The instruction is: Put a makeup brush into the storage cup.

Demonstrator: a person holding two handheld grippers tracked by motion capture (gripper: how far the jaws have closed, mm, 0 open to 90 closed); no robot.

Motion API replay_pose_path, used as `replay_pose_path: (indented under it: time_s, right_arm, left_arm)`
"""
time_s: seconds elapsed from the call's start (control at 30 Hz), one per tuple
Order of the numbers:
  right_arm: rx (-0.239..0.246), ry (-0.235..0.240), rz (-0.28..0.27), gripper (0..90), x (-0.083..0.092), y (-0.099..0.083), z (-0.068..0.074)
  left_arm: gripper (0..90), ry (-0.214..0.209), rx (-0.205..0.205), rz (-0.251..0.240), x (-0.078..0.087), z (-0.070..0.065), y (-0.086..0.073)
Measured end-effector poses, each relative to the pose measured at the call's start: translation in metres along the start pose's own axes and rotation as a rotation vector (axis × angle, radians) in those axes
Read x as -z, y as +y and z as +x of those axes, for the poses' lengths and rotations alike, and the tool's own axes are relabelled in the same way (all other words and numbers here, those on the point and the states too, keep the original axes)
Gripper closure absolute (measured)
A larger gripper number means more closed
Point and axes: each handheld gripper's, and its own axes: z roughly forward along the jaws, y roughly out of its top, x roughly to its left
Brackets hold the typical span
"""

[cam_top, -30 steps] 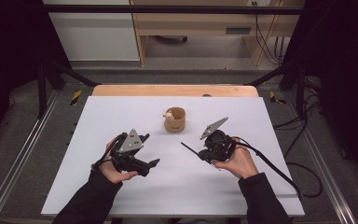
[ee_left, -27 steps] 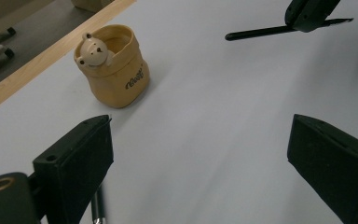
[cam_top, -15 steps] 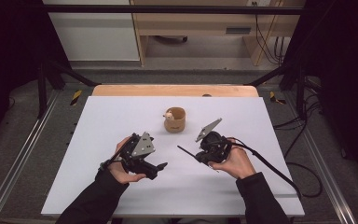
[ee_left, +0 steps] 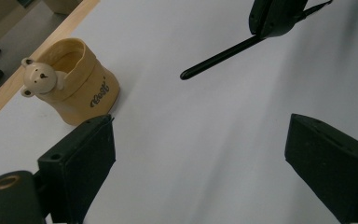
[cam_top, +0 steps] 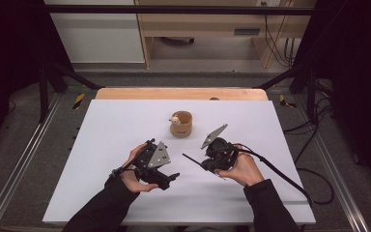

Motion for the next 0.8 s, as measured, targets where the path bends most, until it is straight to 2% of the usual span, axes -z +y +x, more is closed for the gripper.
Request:
replay_pose_path:
  time_s: [0.8]
  right_arm:
    - [0.01, 0.025, 0.018, 85.7, -0.01, 0.001, 0.006]
  left_arm:
    - [11.6, -0.005, -0.109, 0.013, -0.018, -0.017, 0.01]
